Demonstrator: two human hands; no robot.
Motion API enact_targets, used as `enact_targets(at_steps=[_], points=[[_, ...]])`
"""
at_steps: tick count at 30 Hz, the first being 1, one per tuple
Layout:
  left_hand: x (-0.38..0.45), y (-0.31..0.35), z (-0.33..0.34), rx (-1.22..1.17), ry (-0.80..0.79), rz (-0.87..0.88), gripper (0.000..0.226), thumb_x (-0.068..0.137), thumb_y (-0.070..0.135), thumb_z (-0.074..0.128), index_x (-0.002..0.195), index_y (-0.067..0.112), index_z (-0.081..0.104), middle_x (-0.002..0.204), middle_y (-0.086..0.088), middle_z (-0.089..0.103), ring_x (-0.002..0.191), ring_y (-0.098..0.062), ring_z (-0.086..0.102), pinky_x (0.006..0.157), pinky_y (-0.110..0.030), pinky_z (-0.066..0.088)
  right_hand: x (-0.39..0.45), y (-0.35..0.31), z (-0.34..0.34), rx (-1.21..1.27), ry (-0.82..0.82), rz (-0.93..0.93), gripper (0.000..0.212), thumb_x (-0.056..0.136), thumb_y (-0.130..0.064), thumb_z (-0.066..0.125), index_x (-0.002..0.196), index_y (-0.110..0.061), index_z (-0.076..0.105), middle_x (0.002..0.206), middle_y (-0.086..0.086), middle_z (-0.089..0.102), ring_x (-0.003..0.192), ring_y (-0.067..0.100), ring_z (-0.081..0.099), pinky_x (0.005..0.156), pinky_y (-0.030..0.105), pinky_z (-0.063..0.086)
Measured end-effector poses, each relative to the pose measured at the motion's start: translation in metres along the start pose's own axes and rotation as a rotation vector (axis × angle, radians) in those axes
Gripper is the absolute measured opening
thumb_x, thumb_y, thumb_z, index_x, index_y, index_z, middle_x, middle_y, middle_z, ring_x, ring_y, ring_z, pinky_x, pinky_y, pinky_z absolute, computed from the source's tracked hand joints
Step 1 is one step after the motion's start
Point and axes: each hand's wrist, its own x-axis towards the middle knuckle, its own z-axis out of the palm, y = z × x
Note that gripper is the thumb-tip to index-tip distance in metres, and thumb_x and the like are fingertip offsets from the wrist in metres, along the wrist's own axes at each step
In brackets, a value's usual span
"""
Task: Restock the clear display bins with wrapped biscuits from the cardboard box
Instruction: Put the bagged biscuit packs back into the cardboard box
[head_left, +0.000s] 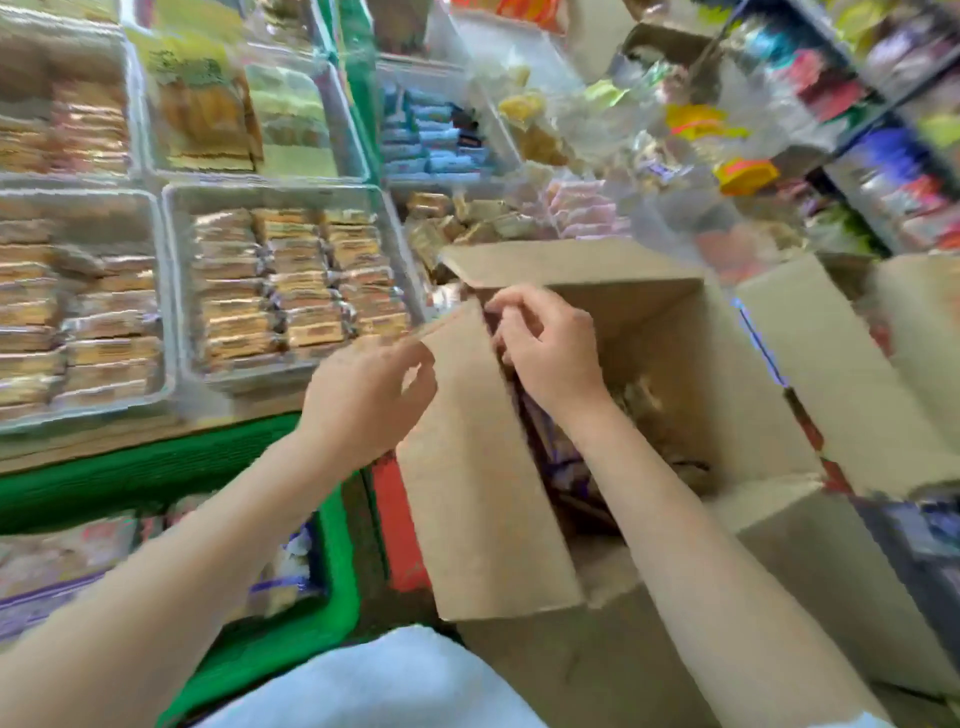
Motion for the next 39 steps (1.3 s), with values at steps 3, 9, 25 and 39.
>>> enact_targets(at_steps=[3,9,25,39], points=[[0.011,0.081,0.028,-0.063,0.128,0.172,0.025,0.097,0.034,0.047,0.1,0.029,0.072,0.091,0.006,0.071,0.081,-0.022,0.066,0.065,-0.03,0.048,-0.003,0.074,-0.064,-0.031,-0.034,0.222,0.022,0.093,-0.008,0.05,0.089,-0.016,0.071,0.068,-0.007,0.066,0.057,0.01,0.061,0.064,0.032,0.054],[0.054,0.188,0.102,-0.105,0.059,0.218,0.022,0.1,0.028,0.053,0.111,0.022,0.072,0.102,0.007,0.069,0.086,-0.016,0.065,0.071,-0.031,0.053,0.023,0.206,-0.138,-0.35,-0.473,0.522,0.028,0.096,-0.023,0.052,0.119,-0.015,0.066,0.124,0.004,0.063,0.107,0.023,0.059,0.083,0.03,0.049],[0.08,0.167,0.16,0.244,-0.239,-0.016,0.033,0.099,0.035,0.05,0.129,0.023,0.06,0.109,0.006,0.057,0.082,-0.012,0.059,0.057,-0.021,0.043,0.032,0.312,-0.122,-1.022,-1.026,0.11,0.075,0.09,-0.046,0.064,0.155,-0.021,0.034,0.156,0.014,0.033,0.142,0.036,0.03,0.117,0.049,0.027],[0.065,0.169,0.098,-0.552,0.178,-0.345,0.024,0.09,0.04,0.072,0.107,0.025,0.064,0.087,0.007,0.07,0.076,-0.007,0.068,0.063,-0.016,0.053,0.034,0.167,-0.128,0.805,-0.977,0.542,0.091,0.097,-0.075,0.021,0.134,0.001,0.057,0.09,0.014,0.058,0.062,0.021,0.04,0.055,0.028,0.035]])
